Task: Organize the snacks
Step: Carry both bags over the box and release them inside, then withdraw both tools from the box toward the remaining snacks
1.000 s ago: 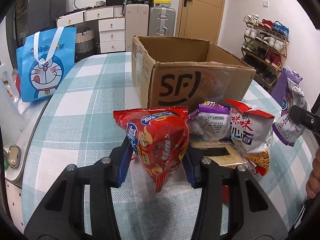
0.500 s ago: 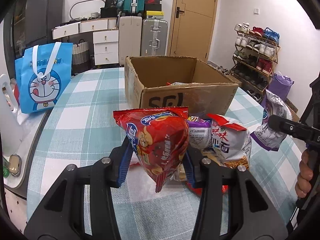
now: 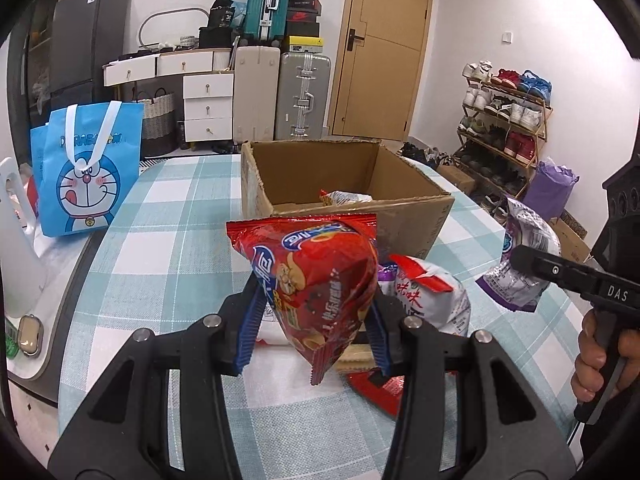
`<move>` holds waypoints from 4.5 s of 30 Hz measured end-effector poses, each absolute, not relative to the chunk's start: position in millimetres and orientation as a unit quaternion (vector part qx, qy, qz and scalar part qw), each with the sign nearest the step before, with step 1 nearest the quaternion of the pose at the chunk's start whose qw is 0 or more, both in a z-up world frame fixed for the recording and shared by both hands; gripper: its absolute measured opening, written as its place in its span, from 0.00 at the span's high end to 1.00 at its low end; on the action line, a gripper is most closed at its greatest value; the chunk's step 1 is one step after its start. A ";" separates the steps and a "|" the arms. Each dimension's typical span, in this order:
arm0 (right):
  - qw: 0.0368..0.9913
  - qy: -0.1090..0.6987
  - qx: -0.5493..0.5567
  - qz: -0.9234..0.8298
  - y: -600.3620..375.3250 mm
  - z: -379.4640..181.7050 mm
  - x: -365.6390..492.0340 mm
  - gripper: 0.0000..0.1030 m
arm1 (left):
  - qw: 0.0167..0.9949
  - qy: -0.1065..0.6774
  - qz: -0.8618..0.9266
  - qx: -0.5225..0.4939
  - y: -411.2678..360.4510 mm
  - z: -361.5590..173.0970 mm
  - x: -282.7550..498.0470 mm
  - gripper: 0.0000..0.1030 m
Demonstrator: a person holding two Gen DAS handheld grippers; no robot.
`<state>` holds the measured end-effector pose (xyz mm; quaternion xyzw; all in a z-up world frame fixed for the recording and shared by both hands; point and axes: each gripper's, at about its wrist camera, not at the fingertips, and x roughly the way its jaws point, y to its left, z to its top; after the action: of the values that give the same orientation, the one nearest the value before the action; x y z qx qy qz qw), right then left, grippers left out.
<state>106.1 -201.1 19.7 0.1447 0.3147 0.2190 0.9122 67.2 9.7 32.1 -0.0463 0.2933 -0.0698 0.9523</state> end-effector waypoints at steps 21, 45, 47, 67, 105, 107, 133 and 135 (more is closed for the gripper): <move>0.914 0.294 0.124 0.250 -199.5 77.3 139.4 0.49 | 0.953 0.291 -0.063 -0.048 -4.3 79.0 94.3 0.58; 0.902 0.319 0.142 0.253 -200.6 87.6 195.4 0.49 | 0.946 0.317 -0.049 -0.042 -11.8 87.9 160.6 0.58; 0.900 0.324 0.147 0.252 -197.5 81.8 201.4 0.49 | 0.944 0.322 -0.047 -0.046 -10.8 83.3 166.7 0.58; 0.896 0.340 0.155 0.240 -165.4 46.3 248.2 0.49 | 0.937 0.344 -0.038 -0.038 -17.9 60.4 213.7 0.58; 0.896 0.368 0.127 0.212 -191.2 20.5 153.7 0.01 | 0.926 0.367 -0.019 -0.081 19.6 44.7 117.4 0.17; 0.896 0.370 0.121 0.215 -187.7 17.7 148.5 0.01 | 0.924 0.373 -0.014 -0.089 22.4 37.5 112.4 0.17; 0.872 0.411 0.110 0.241 -154.1 -21.0 135.0 0.01 | 0.912 0.404 -0.007 -0.070 40.0 -7.6 103.6 0.16; 0.869 0.414 0.112 0.247 -151.7 -23.4 135.9 0.01 | 0.911 0.407 -0.008 -0.073 39.1 -11.6 103.6 0.16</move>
<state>135.9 -151.7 -23.4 0.1115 0.4141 0.2470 0.8690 103.6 39.1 -11.6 -0.0727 0.4066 -0.0084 0.9107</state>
